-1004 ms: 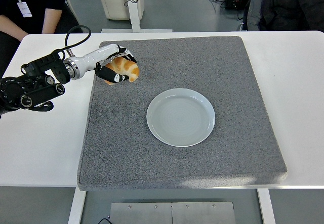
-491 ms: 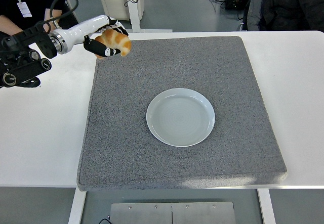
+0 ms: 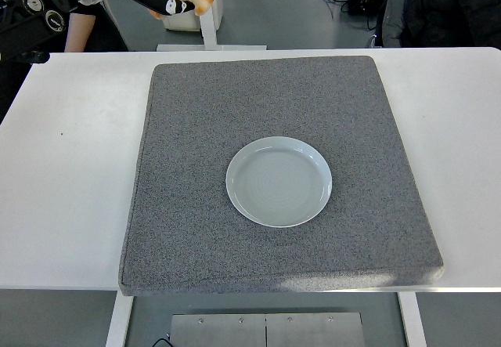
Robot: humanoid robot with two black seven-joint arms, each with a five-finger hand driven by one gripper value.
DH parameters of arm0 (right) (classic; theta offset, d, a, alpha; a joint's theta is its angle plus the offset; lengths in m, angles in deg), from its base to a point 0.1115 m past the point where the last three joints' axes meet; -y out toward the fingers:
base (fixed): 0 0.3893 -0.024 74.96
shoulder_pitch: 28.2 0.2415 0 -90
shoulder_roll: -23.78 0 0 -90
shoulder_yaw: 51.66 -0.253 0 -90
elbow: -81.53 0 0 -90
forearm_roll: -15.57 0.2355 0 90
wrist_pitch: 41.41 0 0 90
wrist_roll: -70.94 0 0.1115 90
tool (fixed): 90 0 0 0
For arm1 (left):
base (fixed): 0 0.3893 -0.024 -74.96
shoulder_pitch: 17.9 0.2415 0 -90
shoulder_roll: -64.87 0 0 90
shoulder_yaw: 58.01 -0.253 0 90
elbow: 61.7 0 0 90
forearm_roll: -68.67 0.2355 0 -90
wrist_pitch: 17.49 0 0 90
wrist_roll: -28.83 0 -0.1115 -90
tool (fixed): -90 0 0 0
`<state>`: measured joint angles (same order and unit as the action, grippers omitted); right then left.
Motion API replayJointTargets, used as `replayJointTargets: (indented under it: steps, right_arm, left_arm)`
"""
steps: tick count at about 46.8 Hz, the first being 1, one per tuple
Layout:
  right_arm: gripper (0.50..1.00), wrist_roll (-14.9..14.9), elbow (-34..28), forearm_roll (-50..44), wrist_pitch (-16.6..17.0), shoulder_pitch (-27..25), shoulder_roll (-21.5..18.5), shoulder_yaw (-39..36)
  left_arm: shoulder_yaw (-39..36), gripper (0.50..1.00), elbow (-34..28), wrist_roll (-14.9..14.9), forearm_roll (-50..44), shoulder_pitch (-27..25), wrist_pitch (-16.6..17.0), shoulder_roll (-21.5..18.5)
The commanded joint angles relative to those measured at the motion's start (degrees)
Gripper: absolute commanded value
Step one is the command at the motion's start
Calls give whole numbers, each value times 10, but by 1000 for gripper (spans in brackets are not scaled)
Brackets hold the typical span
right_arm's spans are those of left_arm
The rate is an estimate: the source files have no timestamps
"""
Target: Place the bread on the plate
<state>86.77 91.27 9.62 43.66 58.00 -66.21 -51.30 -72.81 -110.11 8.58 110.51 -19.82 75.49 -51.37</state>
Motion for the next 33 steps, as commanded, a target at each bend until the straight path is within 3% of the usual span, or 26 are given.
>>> replayJointTargets:
  steps: [1,33]
  right_arm:
    - [1000,0,0,0,0,0,0,0]
    - [1000,0,-1,0,0,0,0,-1]
  left_arm:
    - [-1,500,0,0,0,-7,0,23]
    - [-10,500,32,2,3,-4,24,214]
